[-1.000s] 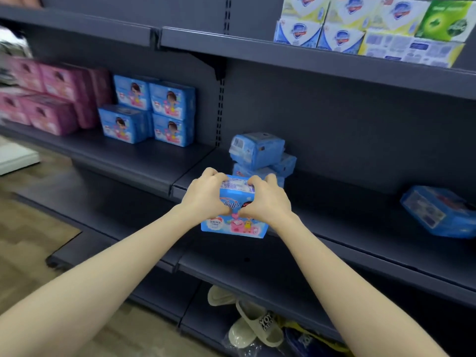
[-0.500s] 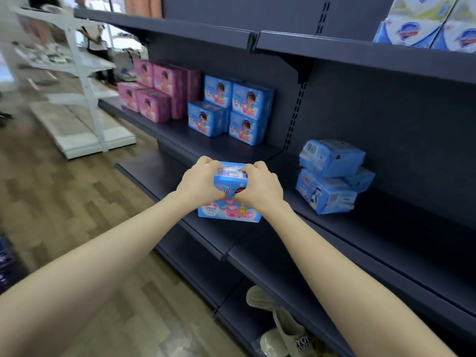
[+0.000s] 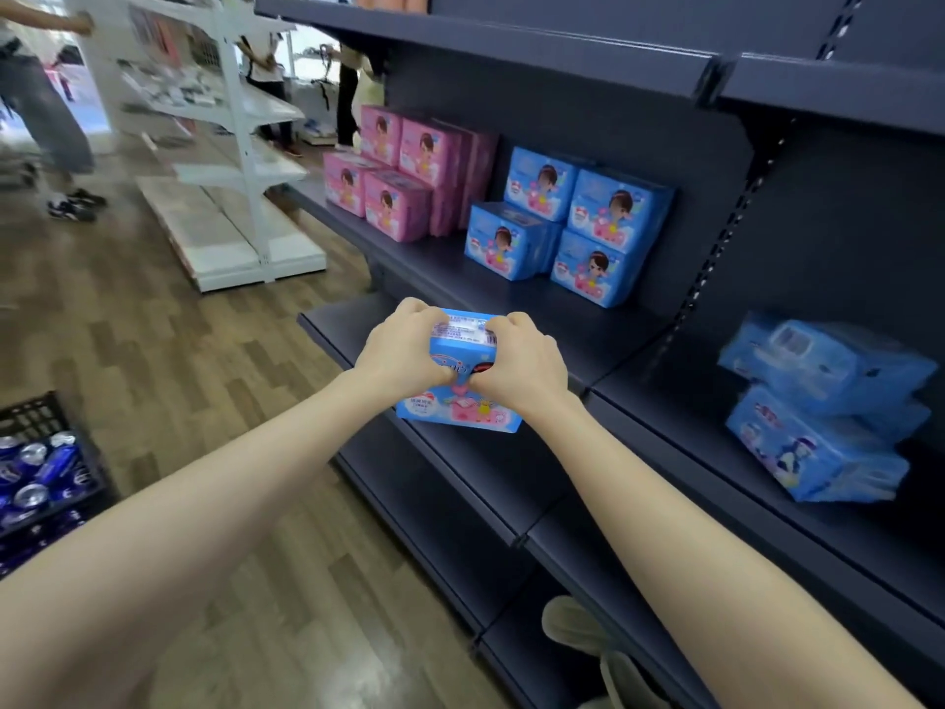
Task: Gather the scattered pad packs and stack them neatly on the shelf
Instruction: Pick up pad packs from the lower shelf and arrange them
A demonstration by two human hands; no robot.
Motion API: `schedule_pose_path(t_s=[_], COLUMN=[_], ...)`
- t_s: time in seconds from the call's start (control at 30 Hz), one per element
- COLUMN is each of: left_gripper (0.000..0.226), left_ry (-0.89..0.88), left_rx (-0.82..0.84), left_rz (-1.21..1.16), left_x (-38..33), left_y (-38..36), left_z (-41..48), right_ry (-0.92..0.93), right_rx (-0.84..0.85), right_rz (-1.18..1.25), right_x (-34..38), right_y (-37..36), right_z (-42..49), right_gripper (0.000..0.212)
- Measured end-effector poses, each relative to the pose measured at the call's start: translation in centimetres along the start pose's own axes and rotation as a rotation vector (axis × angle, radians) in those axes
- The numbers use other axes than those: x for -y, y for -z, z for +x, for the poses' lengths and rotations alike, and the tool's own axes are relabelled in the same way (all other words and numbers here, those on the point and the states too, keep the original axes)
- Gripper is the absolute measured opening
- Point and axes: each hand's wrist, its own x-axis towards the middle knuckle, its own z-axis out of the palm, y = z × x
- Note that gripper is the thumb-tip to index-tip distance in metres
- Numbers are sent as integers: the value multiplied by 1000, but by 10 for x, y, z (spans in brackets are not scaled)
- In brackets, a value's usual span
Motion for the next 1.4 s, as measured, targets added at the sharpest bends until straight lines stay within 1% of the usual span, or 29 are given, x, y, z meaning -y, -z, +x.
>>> schedule_pose_path(t_s=[0.27,0.4,0.53,0.67,0.93,1.03,1.4], left_gripper=[65,66,66,67,65,64,65], left_ry=[-58,-104,-161,-225,-310,-342,-441], left_rx=[17,27,15,9,38,58,117], left_rz=[14,8,-18,-45,-105,-105,-134], left_x=[74,93,97,88,50,32,-28], left_y=[32,38,34,24,-4,-15,-59], left_z=[69,99,126,153,208,228,279], right_ry=[-54,-101,-168,-238,-324,-357,-466], right_rx=[-36,-64,-102,-143,-206,-225,-207], right_rz=[12,12,-1,-20,-39,-47,-59], right_x=[56,68,68,56,7,-14,-85], right_y=[-32,-39,-38,-31,-14,-7,19], right_z=[77,102,120,135,169,182,203], right_gripper=[58,54,53,54,65,63,61])
